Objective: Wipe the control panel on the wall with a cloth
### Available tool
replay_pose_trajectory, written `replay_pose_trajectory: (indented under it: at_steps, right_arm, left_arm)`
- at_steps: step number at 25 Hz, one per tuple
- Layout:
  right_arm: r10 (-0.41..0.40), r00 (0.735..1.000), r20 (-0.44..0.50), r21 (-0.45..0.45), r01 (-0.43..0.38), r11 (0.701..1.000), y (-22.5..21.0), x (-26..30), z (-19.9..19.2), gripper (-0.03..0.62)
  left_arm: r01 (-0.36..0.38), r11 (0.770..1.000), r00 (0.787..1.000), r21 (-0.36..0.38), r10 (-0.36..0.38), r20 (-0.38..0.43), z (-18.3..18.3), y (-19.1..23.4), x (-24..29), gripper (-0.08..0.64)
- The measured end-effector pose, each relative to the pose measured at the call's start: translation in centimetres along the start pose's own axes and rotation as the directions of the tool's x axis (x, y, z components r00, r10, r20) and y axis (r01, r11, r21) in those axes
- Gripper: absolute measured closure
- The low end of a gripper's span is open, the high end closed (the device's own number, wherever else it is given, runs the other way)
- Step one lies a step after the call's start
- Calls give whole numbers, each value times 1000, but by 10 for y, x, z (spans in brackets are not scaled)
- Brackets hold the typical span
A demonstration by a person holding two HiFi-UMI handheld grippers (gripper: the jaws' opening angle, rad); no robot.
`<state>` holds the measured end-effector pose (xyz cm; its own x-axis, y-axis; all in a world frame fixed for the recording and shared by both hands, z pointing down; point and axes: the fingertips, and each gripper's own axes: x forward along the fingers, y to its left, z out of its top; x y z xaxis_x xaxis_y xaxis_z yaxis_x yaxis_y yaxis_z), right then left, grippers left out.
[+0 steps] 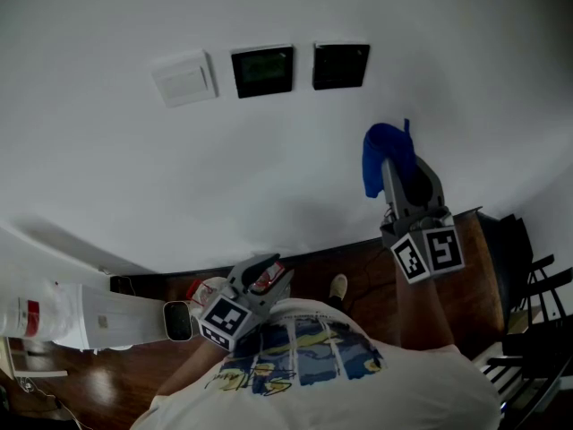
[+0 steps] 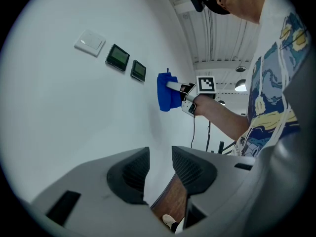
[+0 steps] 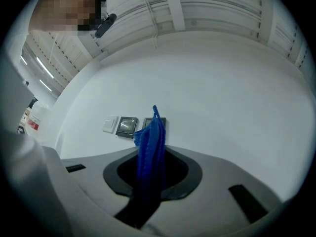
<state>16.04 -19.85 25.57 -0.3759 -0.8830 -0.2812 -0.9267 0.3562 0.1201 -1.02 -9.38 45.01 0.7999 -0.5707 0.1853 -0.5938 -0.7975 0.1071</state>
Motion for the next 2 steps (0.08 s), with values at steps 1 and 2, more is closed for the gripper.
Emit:
replay_pose_trajectory:
  at_steps: [1,2]
  right_arm:
    - [-1,1000,0,0,1,1000,0,0,0,499]
    - [-2,1000,0,0,2,1000,0,-1,0,499]
  left_arm:
    - [0,1000,1000,-4,0,0,0,-1,0,426]
    - [0,1000,1000,-7,0,-1,0,-1,0,426]
